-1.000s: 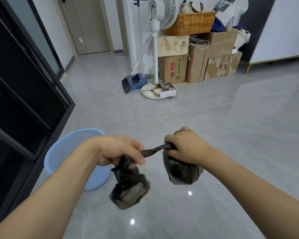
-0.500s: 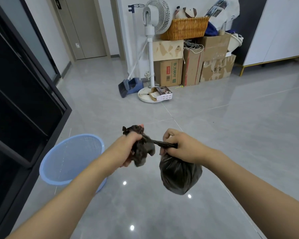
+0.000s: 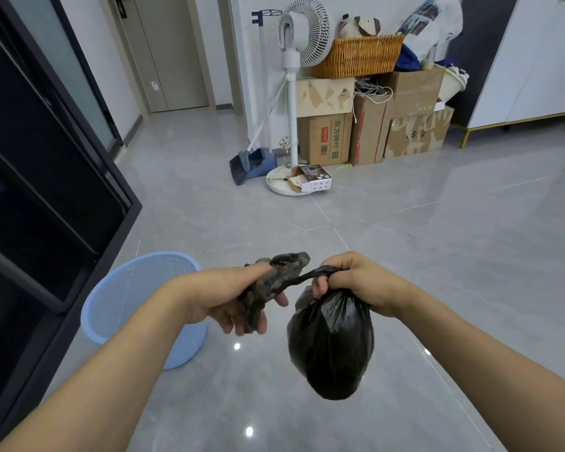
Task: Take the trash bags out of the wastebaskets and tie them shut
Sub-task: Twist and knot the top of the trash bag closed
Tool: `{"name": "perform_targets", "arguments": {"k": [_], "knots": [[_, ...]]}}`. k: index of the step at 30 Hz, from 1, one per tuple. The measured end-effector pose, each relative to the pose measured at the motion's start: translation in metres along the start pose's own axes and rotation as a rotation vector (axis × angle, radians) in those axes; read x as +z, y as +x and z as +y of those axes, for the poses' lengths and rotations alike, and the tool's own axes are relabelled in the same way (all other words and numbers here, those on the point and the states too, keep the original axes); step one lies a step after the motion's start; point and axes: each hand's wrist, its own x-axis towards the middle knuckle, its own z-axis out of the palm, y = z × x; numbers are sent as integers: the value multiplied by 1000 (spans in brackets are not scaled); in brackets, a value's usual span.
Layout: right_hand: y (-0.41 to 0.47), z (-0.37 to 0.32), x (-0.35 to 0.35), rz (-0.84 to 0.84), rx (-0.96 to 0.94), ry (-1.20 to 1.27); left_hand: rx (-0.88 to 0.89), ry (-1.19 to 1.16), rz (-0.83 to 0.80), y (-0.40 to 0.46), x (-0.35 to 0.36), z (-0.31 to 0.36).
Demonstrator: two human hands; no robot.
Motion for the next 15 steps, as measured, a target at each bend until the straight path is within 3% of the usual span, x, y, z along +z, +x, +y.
{"name": "perform_targets", "arguments": {"k": [2,5,8,11,13,15], "knots": [[-2,0,1,-9,19,73,4,-111,-121,-4,-5,-4],[-3,-3,-2,49,1,237,14,-232,-90,2,-8,-17],[-7,-13,-12,134,-50,465,74,-171,35,10,-5,-39],[-12,-22,-17,149,-61,540,214,-31,176,14,4,-44],[-13,-22,-18,147,-66,563,275,45,342,22,5,-40],[-13,-21,-18,127,-70,542,204,158,549,28,1,-39]]}}
